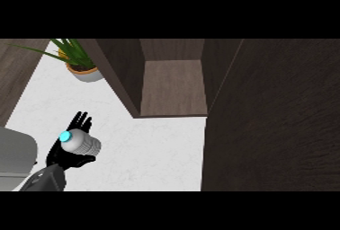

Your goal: Pick up the bottled water, place it into the cabinet and close the cabinet

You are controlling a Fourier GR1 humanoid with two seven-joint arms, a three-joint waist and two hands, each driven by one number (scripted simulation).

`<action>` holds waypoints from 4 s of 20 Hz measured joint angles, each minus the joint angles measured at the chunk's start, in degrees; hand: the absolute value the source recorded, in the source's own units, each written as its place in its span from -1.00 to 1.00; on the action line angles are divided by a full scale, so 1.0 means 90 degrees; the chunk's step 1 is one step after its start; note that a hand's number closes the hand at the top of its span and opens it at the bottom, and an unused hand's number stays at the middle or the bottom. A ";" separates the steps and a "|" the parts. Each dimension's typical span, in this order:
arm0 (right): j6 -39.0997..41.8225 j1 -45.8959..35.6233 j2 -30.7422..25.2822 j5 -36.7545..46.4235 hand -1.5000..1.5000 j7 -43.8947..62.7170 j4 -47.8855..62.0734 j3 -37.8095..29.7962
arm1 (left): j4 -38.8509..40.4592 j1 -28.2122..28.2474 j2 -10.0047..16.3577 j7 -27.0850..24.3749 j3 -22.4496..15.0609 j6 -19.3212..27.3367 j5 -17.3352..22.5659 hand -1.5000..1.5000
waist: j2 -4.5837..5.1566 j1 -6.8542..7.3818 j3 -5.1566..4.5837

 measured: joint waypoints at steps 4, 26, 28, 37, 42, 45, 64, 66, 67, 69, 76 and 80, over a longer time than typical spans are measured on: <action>-0.0105 -0.0027 0.0072 0.0137 -1.00 0.0059 -0.0005 0.0162 | -0.0133 0.0048 -0.0171 -0.0014 -0.0154 -0.0052 -0.0078 1.00 | -0.0003 0.0023 -0.0008; -0.0158 -0.0197 0.0003 0.0010 -1.00 -0.0056 0.0266 -0.0027 | -0.0608 0.0404 -0.0525 -0.0554 -0.0157 0.0534 0.0203 1.00 | -0.0011 0.0102 -0.0031; -0.0110 -0.0066 -0.0026 0.0029 -1.00 -0.0145 0.0275 0.0024 | -0.0694 0.0437 -0.0615 -0.0569 -0.0061 0.0589 0.0368 1.00 | -0.0019 0.0100 -0.0031; -0.0188 0.0124 -0.0033 0.0227 -1.00 -0.0280 0.0227 0.0309 | -0.1522 0.0665 -0.0832 0.0129 -0.0013 0.0406 0.1036 1.00 | -0.0039 0.0137 -0.0023; -0.0295 0.0085 -0.0047 0.0297 -1.00 -0.0233 0.0190 0.0413 | -0.2791 0.0998 -0.1181 0.0880 -0.0269 0.0580 0.1363 1.00 | -0.0051 0.0173 -0.0018; -0.0312 -0.0045 -0.0078 0.0204 -1.00 -0.0146 0.0184 0.0346 | -0.3641 0.1253 -0.1412 0.1298 -0.0499 0.0794 0.1470 1.00 | -0.0049 0.0180 -0.0017; -0.0440 -0.0113 -0.0124 0.0101 -1.00 -0.0225 0.0297 0.0549 | -0.6815 0.0730 -0.1758 0.2687 -0.3449 0.4675 0.2055 1.00 | -0.0030 0.0097 -0.0023; -0.0377 -0.0171 -0.0167 -0.0014 -1.00 -0.0278 0.0422 0.0442 | -0.6652 0.0380 -0.1760 0.2717 -0.3593 0.4978 0.2063 1.00 | -0.0026 0.0085 -0.0024; -0.0416 -0.0184 -0.0145 0.0010 -1.00 -0.0249 0.0411 0.0487 | -0.6629 0.0271 -0.1763 0.2793 -0.3638 0.5119 0.2004 1.00 | -0.0023 0.0089 -0.0026; -0.0401 -0.0145 -0.0168 0.0037 -1.00 -0.0286 0.0422 0.0539 | -0.6436 0.0131 -0.1736 0.2545 -0.3781 0.5466 0.1867 1.00 | -0.0045 0.0087 -0.0030; -0.0357 -0.0296 -0.0184 -0.0027 -1.00 -0.0318 0.0576 0.0497 | -0.6140 -0.0087 -0.1673 0.2286 -0.4190 0.6606 0.1474 1.00 | -0.0089 0.0103 -0.0037; -0.0401 -0.0458 -0.0129 -0.0062 -1.00 -0.0215 0.0583 0.0512 | -0.6032 -0.0222 -0.1659 0.2484 -0.4326 0.7253 0.1216 1.00 | -0.0100 0.0079 -0.0028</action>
